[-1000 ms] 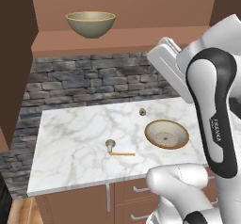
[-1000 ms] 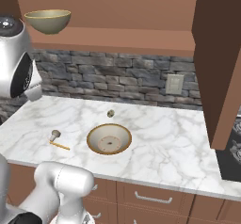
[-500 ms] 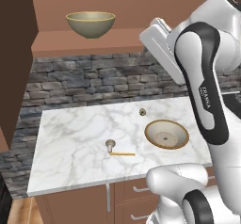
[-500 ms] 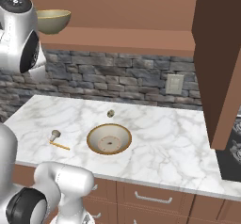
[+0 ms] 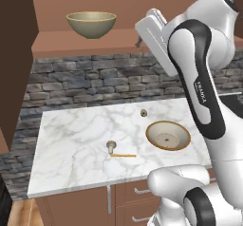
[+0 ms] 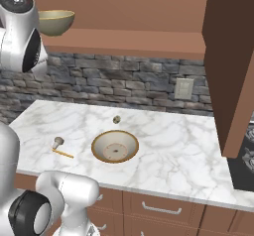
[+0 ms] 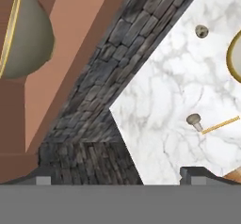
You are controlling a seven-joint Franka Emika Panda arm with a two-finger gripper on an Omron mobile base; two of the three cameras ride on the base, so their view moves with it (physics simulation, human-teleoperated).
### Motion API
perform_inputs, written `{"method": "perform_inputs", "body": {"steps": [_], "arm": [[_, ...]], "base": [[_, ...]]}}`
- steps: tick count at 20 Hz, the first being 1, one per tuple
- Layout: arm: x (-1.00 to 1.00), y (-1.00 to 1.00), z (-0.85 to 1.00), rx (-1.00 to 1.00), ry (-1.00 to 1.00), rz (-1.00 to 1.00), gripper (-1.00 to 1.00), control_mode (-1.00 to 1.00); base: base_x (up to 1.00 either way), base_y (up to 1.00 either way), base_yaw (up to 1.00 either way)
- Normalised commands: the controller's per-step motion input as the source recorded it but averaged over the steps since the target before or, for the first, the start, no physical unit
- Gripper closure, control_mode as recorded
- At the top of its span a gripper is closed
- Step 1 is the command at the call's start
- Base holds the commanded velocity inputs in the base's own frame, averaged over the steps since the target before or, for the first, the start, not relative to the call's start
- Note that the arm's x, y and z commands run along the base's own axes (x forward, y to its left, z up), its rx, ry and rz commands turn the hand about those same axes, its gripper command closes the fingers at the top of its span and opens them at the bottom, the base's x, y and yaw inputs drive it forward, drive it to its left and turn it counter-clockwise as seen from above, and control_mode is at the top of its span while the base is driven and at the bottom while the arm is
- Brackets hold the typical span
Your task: Pick both bowls and place them on the counter. Then place the mushroom in one bowl and place the cream cheese stick in the other bowl.
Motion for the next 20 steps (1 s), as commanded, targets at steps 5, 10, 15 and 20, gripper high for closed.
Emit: {"method": "perform_inputs", "body": {"steps": [5, 10, 15, 20], "arm": [[0.18, 0.07, 0.20, 0.07, -0.13, 0.00, -1.00, -1.00], [0.27, 0.05, 0.22, 0.08, -0.12, 0.00, -1.00, -1.00], [0.41, 0.07, 0.21, 0.09, -0.05, 0.00, -1.00, -1.00], [0.50, 0.11, 0.15, 0.07, -0.01, 0.00, -1.00, -1.00]], "base": [[0.00, 0.00, 0.00], [0.00, 0.00, 0.00], [0.00, 0.00, 0.00], [0.00, 0.00, 0.00]]}}
